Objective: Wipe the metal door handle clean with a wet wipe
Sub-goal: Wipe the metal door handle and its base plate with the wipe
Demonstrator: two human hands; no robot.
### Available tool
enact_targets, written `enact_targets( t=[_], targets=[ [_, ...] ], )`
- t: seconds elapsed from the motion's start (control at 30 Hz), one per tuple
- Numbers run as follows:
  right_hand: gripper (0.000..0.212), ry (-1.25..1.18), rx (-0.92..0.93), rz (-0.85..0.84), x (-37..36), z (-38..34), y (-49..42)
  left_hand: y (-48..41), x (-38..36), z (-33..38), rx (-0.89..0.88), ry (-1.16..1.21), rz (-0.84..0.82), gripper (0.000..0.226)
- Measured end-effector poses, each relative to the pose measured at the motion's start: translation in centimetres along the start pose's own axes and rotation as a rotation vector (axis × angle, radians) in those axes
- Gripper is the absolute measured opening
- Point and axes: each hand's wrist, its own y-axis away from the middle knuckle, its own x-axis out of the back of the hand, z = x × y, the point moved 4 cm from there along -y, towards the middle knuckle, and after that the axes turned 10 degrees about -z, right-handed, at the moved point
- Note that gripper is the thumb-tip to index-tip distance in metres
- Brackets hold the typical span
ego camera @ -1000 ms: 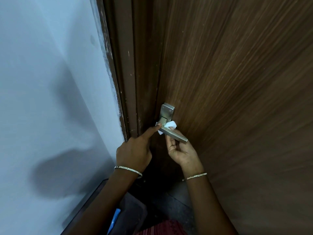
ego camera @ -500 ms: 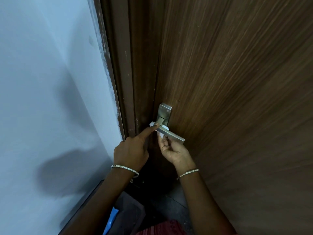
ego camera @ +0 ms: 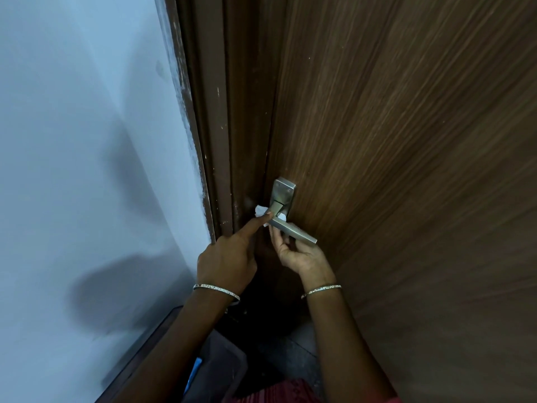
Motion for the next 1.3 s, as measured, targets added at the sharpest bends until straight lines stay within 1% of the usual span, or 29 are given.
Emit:
enact_targets(
  t=[0.1, 0.2, 0.3, 0.4, 0.47, 0.57, 0.63, 0.67, 0.7, 0.77, 0.8, 0.83, 0.9, 1.03, 1.1, 1.2, 1.27, 1.3],
  targets=[
    [0.016, 0.125, 0.043, 0.011, -0.2, -0.3, 0.7, 0.1, 0.0, 0.1, 0.0, 0.011, 0.006, 0.072],
    [0.014, 0.306, 0.095, -0.011, -0.4, -1.1, 1.2, 0.1, 0.0, 0.1, -0.002, 0.026, 0.007, 0.073],
    [0.004, 0.442, 0.147, 0.036, -0.6, -2.1, 2.1, 0.1, 0.1, 0.2, 0.008, 0.038, 0.001, 0.071],
    [0.006, 0.51, 0.256, 0.084, -0.2, -2.5, 3.3, 0.2, 0.1, 0.2, 0.002, 0.049, -0.005, 0.072],
    [0.01, 0.603, 0.428, 0.111, 0.3, -2.5, 3.8, 0.2, 0.1, 0.2, -0.004, 0.043, -0.006, 0.074],
    [0.026, 0.735, 0.746, 0.161, 0.8, -2.6, 4.7, 0.1, 0.0, 0.0, -0.007, 0.053, -0.024, 0.073],
    [0.027, 0.84, 0.909, 0.197, 0.6, -2.4, 5.2, 0.2, -0.1, 0.0, -0.006, 0.068, -0.028, 0.072],
    [0.027, 0.943, 1.008, 0.223, 0.3, -2.3, 5.6, 0.2, 0.0, 0.1, -0.005, 0.07, -0.024, 0.072],
    [0.028, 1.104, 1.125, 0.272, -0.1, -2.0, 5.8, 0.3, 0.0, 0.1, -0.005, 0.07, -0.018, 0.072],
    [0.029, 1.505, 1.346, 0.368, -1.2, -0.9, 6.4, 0.3, 0.0, 0.2, -0.005, 0.068, -0.011, 0.075],
    [0.027, 1.673, 1.416, 0.397, -1.8, -0.3, 6.4, 0.4, 0.0, 0.2, -0.005, 0.065, -0.011, 0.076],
    [0.022, 1.791, 1.441, 0.405, -2.4, 0.1, 6.3, 0.4, -0.1, 0.1, -0.003, 0.063, -0.014, 0.078],
    [0.013, 1.898, 1.411, 0.412, -3.4, 0.5, 5.7, 0.4, -0.3, 0.0, 0.006, 0.059, -0.012, 0.081],
    [0.009, 1.926, 1.349, 0.451, -4.1, 0.4, 5.1, 0.2, -0.6, -0.2, 0.017, 0.072, -0.019, 0.084],
    [0.008, 1.961, 1.359, 0.432, -4.2, 0.4, 5.4, 0.2, -0.7, -0.3, 0.015, 0.07, -0.02, 0.083],
    [0.005, 1.979, 1.5, 0.296, -5.2, 0.7, 6.1, 0.3, -0.8, -0.4, 0.002, 0.056, 0.004, 0.083],
    [0.007, 1.984, 1.609, 0.243, -6.1, 1.2, 6.4, 0.3, -0.9, -0.4, 0.004, 0.05, 0.014, 0.082],
    [0.008, 2.002, 1.633, 0.234, -6.2, 1.4, 6.5, 0.3, -0.9, -0.4, 0.009, 0.047, 0.017, 0.081]
  ],
)
